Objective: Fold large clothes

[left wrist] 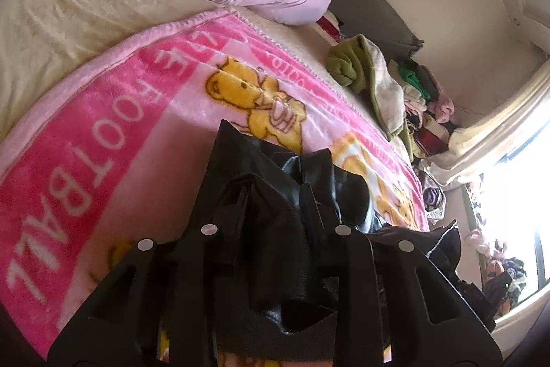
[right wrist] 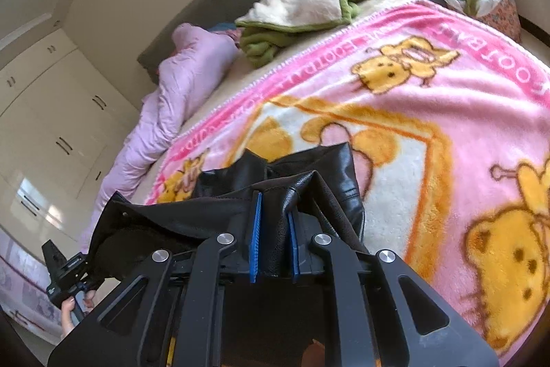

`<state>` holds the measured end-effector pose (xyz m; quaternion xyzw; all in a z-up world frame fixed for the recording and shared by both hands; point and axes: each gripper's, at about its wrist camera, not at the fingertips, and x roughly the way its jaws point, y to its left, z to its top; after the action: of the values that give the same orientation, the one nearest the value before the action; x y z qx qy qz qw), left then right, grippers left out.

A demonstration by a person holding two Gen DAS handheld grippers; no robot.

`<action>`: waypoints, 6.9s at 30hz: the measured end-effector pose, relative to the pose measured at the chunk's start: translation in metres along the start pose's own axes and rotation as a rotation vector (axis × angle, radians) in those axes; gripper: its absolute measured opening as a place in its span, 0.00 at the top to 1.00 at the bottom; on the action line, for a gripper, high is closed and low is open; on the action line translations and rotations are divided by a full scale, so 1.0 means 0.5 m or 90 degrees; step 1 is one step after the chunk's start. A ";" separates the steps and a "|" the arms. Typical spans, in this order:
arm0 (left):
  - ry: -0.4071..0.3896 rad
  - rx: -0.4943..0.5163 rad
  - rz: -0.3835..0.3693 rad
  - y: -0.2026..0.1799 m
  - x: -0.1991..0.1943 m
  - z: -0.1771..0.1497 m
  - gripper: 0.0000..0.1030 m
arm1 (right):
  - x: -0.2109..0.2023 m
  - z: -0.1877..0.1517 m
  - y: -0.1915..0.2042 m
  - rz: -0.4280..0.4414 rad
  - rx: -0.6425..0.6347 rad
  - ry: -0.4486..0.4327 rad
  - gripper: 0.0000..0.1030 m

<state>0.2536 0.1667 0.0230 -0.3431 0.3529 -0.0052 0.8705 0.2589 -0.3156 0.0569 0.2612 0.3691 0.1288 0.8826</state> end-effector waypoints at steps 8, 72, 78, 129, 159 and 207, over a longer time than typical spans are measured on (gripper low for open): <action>-0.067 0.030 0.006 -0.002 -0.006 0.003 0.77 | 0.044 -0.002 -0.011 -0.026 -0.008 0.012 0.82; -0.061 0.237 0.164 -0.018 0.154 0.027 0.98 | 0.202 0.056 -0.063 -0.157 -0.076 -0.038 0.86; -0.060 0.257 0.173 -0.024 0.154 0.018 0.98 | 0.211 0.048 -0.062 -0.184 -0.084 -0.021 0.81; -0.066 0.294 0.118 -0.073 -0.022 -0.081 0.48 | -0.006 -0.098 0.028 -0.153 -0.221 0.002 0.36; 0.024 0.302 0.110 -0.054 0.008 -0.204 0.39 | 0.016 -0.230 0.039 -0.150 -0.240 0.078 0.59; 0.093 0.095 0.088 0.102 0.057 -0.145 0.09 | 0.182 -0.333 0.277 -0.057 -0.356 0.162 0.91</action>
<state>0.2181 0.1555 -0.0625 -0.2512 0.4370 0.0038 0.8637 0.1977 -0.1014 -0.0176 -0.0263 0.4382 0.2178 0.8717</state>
